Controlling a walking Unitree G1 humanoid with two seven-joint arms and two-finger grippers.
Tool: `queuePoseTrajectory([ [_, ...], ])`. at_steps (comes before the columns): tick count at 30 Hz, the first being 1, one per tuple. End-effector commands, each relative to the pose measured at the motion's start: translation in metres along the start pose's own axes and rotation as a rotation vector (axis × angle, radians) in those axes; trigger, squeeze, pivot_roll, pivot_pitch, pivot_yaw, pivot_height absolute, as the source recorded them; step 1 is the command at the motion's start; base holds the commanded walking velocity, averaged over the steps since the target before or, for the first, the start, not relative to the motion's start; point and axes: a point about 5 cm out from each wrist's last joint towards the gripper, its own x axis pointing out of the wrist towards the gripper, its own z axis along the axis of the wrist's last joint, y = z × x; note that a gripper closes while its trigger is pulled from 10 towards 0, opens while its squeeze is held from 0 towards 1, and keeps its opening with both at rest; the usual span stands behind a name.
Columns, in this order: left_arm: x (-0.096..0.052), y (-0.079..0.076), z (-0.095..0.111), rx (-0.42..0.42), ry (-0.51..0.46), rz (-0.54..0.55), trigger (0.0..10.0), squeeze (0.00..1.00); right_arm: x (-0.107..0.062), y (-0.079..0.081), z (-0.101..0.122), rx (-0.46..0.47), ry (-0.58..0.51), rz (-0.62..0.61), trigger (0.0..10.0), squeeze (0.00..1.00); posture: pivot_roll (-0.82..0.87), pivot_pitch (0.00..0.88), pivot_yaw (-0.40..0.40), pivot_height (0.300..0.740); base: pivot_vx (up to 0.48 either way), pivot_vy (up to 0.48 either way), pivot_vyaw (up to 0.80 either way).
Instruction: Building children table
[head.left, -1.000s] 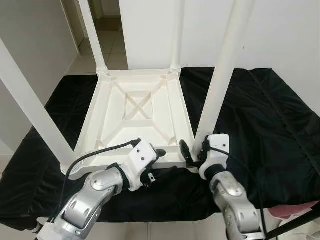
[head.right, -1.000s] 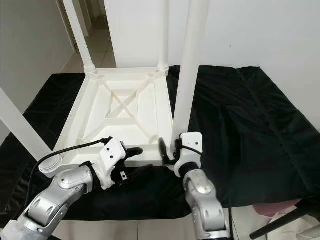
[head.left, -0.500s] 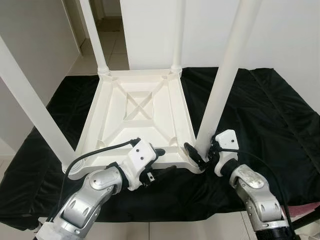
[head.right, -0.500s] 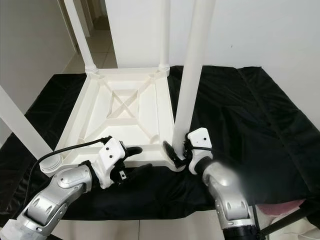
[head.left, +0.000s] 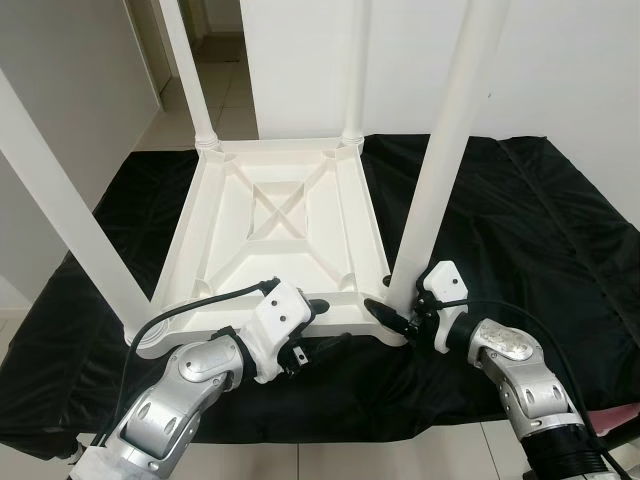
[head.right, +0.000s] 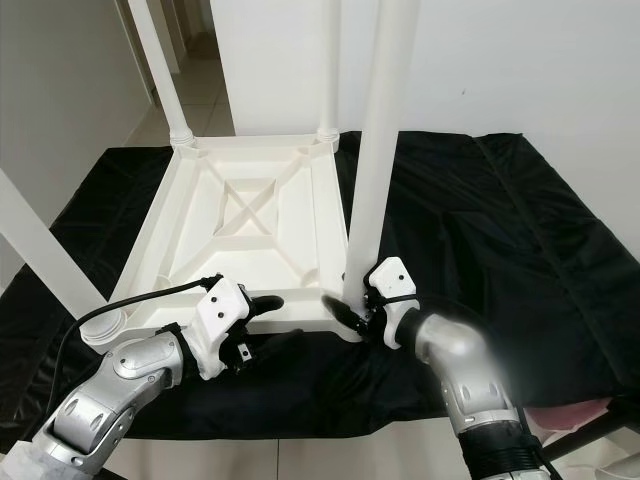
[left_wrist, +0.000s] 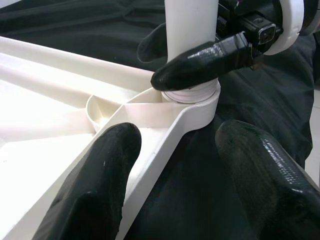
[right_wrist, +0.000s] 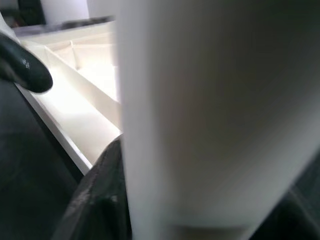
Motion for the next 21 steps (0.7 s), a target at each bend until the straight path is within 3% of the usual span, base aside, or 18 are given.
queuePoseTrajectory([
  [1,-0.003,-0.001,-0.001,-0.002,0.007,-0.025,10.0,0.00,-0.003,0.000,-0.004,0.003,0.021,0.002,0.0,0.00,-0.04,0.018,0.044,0.740,0.000,0.000,0.00],
  [2,-0.004,-0.001,-0.001,-0.005,0.006,-0.022,10.0,0.00,-0.004,0.000,-0.002,0.016,0.009,-0.012,10.0,0.00,-0.04,0.021,0.039,0.740,0.000,0.000,0.00],
  [9,-0.004,-0.001,-0.001,-0.008,0.005,-0.016,10.0,0.00,-0.004,0.008,0.008,0.102,-0.047,-0.072,10.0,0.00,-0.04,0.023,0.040,0.740,0.000,0.000,0.00],
  [13,-0.004,-0.001,-0.001,-0.007,0.006,-0.019,10.0,0.00,-0.003,0.008,0.008,0.104,-0.062,-0.258,10.0,0.00,-0.05,0.021,0.040,0.740,0.000,0.000,0.00],
  [19,-0.004,-0.001,-0.001,-0.006,0.005,-0.022,10.0,0.00,-0.002,0.012,0.010,0.143,-0.085,-0.353,10.0,0.00,-0.05,0.030,0.040,0.740,0.000,0.000,0.00],
  [21,-0.003,0.000,-0.001,-0.006,0.005,-0.023,10.0,0.00,0.000,0.023,0.005,0.204,-0.054,-0.498,10.0,0.00,-0.06,0.034,0.041,0.740,0.000,0.000,0.00],
])
